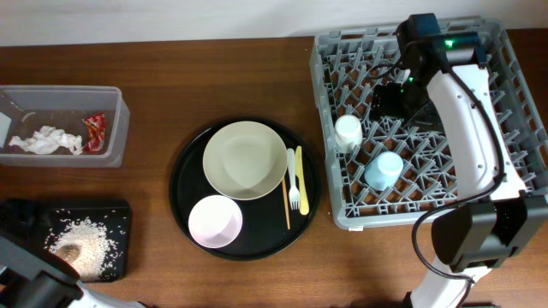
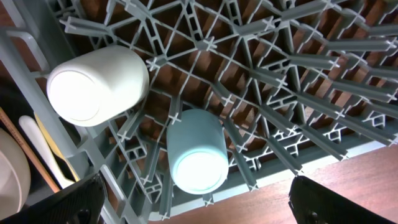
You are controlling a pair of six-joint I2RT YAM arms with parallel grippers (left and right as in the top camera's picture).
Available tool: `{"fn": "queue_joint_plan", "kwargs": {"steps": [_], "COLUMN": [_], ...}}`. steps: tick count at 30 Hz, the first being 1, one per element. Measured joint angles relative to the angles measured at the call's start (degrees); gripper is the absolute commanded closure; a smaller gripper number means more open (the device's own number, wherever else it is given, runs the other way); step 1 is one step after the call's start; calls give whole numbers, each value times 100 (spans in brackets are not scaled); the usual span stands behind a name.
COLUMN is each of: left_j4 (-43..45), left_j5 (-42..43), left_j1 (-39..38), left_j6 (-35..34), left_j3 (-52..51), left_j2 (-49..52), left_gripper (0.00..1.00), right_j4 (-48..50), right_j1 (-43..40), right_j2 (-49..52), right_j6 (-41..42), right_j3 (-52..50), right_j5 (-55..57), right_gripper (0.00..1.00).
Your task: Sort waste into correct bins and load items into the dishwasher rack
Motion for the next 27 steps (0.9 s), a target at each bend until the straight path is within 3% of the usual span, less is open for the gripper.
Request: {"fn": "queue_joint_plan", "kwargs": {"steps": [2,5,10,14,17,19,23,24,25,26,27], "left_j4": [-269,-457,-691,520,1062,1060,1086,1078,1075,1058,1032], "left_j5": [278,1099,1088,1023,907,767,697,697,697,697,697], "left_j1": [-144,-1185,-4175,-6275,-6572,-6579,-6579,-6579,-6579,-6579,-6579], "left_j6": [92,568,1174,1231,1233,1246,1272,1272,1274,1268,1274], "left_j3": [789,1193,1156,-743,-1537,-1631,-1633,-1633,-1633,-1633,-1633], "left_j2": [-262,-1283,-1349,-1296,-1292,-1292,-1292,-1292,-1292,-1292,-1292], "left_gripper": [35,36,36,36,29,7,1,10,65,79,77], "right_j4": [-7,-11,-13,-11,-17,-15,-15,-15,-15,-15,-15], "right_j1": [0,0,0,0,0,0,0,0,0,0,0], "right_j2": [0,0,0,0,0,0,0,0,0,0,0], "right_j6": [2,4,2,2,0,4,4,0,2,4,2], "right_j3": [0,0,0,9,9,9,9,9,9,9,9], "right_j5": [0,0,0,0,0,0,0,0,0,0,0], "right_gripper": [2,2,2,2,2,2,2,2,2,2,2]}}
